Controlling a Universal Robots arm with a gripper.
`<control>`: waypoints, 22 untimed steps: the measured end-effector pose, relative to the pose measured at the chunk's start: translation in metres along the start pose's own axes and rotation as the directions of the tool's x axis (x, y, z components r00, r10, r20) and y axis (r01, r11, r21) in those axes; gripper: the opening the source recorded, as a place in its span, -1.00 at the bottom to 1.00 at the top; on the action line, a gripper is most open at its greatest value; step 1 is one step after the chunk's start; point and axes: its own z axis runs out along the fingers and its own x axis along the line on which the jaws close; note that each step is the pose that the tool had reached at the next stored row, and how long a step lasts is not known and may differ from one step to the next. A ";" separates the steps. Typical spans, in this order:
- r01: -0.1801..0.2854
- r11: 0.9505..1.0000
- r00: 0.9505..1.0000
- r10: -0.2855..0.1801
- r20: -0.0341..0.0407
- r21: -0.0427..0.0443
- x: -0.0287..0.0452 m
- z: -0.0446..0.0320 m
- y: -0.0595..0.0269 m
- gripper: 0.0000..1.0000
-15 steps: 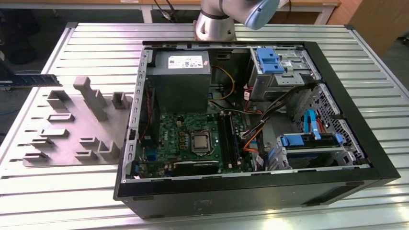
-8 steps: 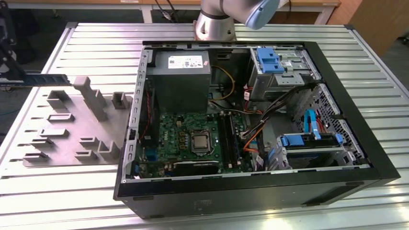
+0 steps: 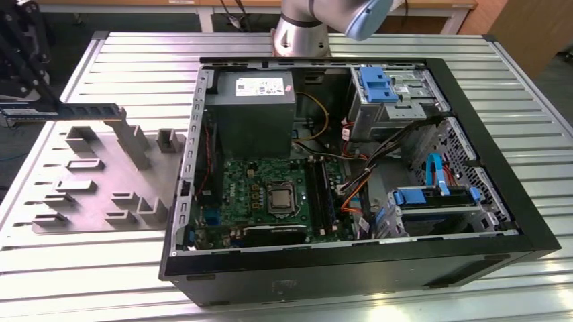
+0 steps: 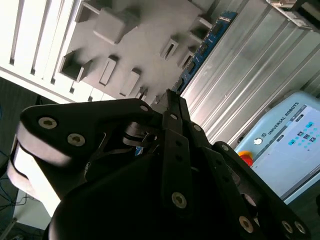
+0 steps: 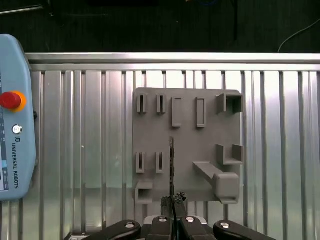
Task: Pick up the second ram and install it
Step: 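Pick up the second ram and move it above second insertion slot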
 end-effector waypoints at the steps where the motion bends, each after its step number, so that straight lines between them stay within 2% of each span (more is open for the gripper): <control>1: 0.000 1.000 1.000 0.000 0.000 0.000 -0.0001 -0.0001 -0.0036 -0.75; 22: 0.000 1.000 1.000 0.000 0.000 -0.001 -0.0022 -0.0018 -0.0837 -0.75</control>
